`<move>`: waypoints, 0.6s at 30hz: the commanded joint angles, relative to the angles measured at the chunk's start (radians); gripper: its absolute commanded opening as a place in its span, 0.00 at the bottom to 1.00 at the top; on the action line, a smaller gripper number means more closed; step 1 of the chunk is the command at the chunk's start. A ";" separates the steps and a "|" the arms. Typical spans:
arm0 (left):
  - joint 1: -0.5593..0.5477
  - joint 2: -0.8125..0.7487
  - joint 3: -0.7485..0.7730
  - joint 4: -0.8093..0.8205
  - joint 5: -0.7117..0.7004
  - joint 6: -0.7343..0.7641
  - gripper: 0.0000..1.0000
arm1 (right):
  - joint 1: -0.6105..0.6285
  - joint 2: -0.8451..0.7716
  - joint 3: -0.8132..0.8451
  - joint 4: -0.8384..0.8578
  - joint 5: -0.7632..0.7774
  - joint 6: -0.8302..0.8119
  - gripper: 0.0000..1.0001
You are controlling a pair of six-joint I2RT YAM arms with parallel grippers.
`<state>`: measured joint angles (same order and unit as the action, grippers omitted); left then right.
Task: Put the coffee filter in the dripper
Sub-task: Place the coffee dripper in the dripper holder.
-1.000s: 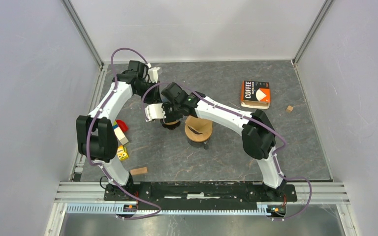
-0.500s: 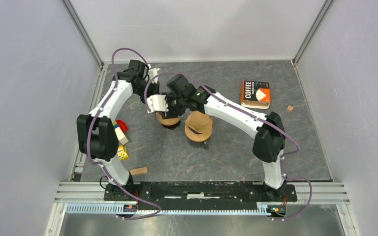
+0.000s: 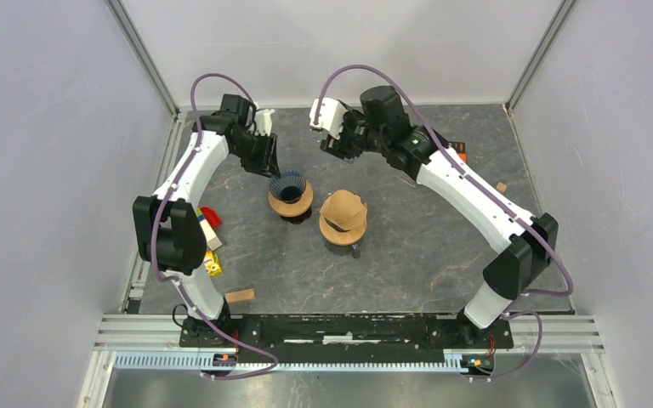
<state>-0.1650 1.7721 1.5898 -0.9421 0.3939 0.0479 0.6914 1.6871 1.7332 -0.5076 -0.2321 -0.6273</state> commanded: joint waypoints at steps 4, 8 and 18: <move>0.004 -0.029 0.092 -0.013 0.022 0.019 0.46 | -0.132 -0.157 -0.272 0.132 0.025 0.067 0.63; 0.005 -0.082 0.083 0.056 0.023 0.006 0.59 | -0.255 -0.244 -0.480 0.191 0.026 0.082 0.63; 0.005 -0.253 -0.115 0.366 0.052 -0.118 0.75 | -0.533 -0.329 -0.889 0.333 0.051 0.068 0.54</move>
<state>-0.1646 1.5787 1.5299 -0.7441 0.4042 0.0113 0.2218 1.3846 0.9432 -0.3111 -0.2012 -0.5701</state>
